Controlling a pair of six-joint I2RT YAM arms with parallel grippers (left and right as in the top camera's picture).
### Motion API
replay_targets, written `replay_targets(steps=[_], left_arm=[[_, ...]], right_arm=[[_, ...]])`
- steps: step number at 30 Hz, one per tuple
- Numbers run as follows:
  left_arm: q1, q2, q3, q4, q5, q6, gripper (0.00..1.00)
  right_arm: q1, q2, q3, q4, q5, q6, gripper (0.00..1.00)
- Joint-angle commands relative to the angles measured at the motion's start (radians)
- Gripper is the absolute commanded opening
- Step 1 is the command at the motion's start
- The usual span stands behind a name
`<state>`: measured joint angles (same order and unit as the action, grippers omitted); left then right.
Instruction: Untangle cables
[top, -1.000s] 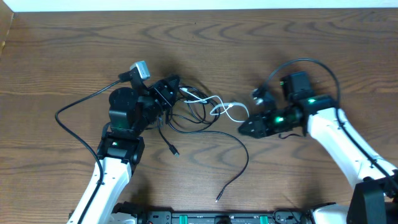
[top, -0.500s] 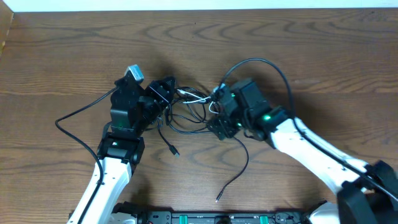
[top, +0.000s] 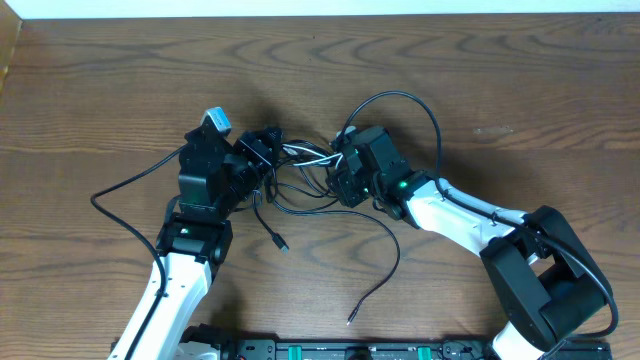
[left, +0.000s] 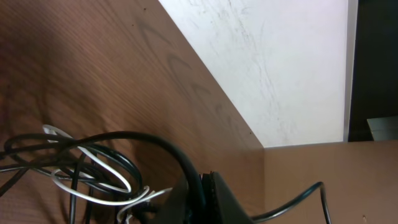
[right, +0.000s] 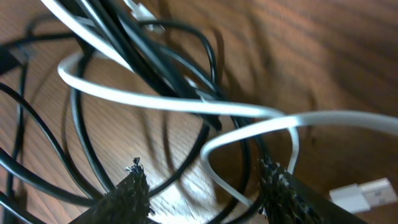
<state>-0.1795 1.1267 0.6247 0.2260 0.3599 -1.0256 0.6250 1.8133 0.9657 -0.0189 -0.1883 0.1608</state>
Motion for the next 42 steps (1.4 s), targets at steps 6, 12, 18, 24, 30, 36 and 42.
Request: replay_targets(steps=[6, 12, 18, 24, 30, 36, 42], left_arm=[[0.004, -0.004, 0.014, -0.001, -0.002, -0.009, 0.08], [0.004, -0.004, 0.014, -0.001, -0.002, -0.009, 0.08], [0.004, -0.004, 0.014, -0.002, 0.015, -0.008, 0.08], [0.004, -0.004, 0.014, -0.002, 0.017, -0.008, 0.08], [0.004, -0.004, 0.014, -0.018, 0.012, 0.007, 0.08], [0.003, -0.004, 0.014, -0.047, 0.015, 0.006, 0.08], [0.003, -0.004, 0.014, -0.046, 0.089, 0.006, 0.08]], right_arm=[[0.008, 0.046, 0.001, 0.077, -0.013, 0.053, 0.46], [0.008, 0.072, 0.001, 0.103, -0.012, 0.071, 0.30], [0.007, 0.072, 0.001, 0.121, -0.012, 0.071, 0.01], [-0.001, 0.034, 0.002, 0.118, -0.013, 0.080, 0.01], [-0.049, -0.163, 0.002, 0.018, -0.221, 0.138, 0.01], [-0.109, -0.336, 0.002, 0.023, -0.543, 0.186, 0.01], [-0.130, -0.391, 0.002, -0.082, -0.369, 0.179, 0.01]])
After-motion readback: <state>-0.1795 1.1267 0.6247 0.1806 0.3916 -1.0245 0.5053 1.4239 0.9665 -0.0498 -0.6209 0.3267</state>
